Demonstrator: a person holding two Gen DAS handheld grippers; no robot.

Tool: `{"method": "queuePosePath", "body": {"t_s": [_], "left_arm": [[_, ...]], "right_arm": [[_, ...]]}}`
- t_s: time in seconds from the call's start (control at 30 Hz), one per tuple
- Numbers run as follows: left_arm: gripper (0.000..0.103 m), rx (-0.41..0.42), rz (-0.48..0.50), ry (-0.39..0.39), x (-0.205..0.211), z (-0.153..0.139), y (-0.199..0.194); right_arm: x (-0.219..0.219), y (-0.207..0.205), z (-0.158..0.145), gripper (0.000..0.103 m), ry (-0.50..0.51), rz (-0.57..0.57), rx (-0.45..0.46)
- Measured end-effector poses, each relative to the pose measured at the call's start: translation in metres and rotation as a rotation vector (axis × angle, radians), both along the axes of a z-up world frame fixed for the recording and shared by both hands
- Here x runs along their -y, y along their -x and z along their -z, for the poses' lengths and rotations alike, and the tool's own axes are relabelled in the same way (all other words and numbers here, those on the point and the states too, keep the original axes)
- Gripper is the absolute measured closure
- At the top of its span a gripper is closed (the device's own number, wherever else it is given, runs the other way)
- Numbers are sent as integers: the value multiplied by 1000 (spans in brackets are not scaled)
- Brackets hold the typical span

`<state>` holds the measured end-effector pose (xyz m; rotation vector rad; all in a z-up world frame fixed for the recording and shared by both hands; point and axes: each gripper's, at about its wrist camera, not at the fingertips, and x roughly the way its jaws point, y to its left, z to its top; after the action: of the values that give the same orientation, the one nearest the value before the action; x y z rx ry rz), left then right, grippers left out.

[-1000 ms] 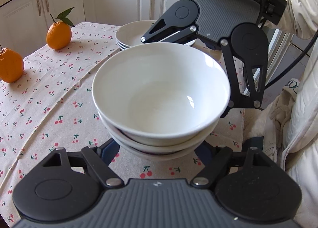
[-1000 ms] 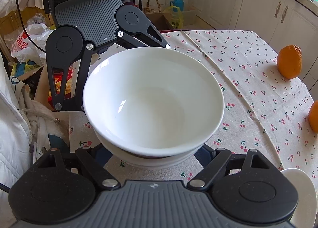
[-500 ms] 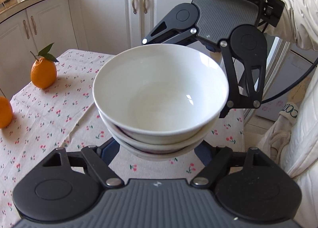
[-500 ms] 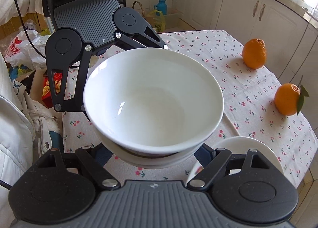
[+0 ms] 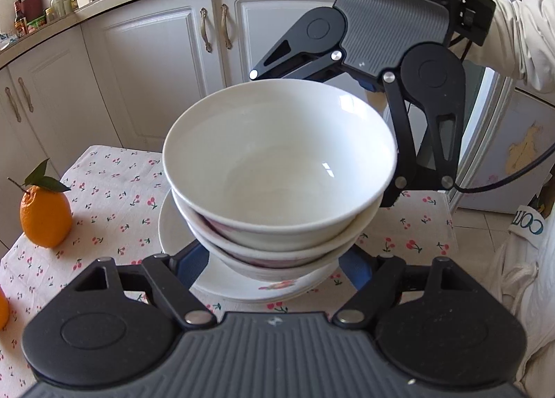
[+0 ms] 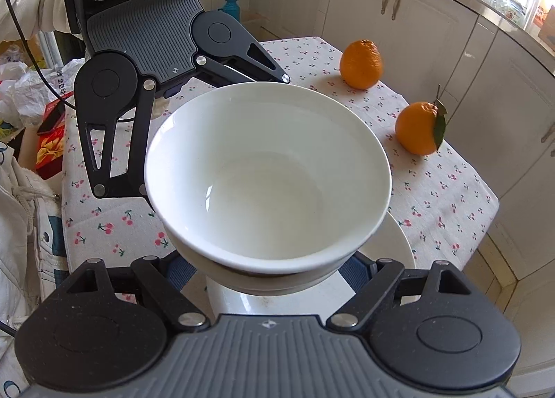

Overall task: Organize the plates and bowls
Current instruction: 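Lift the bowl stack with both grippers and lower it onto the plate stack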

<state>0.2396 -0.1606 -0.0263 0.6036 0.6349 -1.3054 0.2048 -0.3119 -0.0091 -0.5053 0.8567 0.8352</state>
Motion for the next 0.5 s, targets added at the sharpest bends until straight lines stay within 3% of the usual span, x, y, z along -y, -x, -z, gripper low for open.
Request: {"method": "queuePosePath", "body": {"t_s": [0.5], "left_arm": [[22, -32, 12, -29, 28, 25, -23]], "right_arm": [[26, -18, 23, 14, 1, 55, -42]]}}
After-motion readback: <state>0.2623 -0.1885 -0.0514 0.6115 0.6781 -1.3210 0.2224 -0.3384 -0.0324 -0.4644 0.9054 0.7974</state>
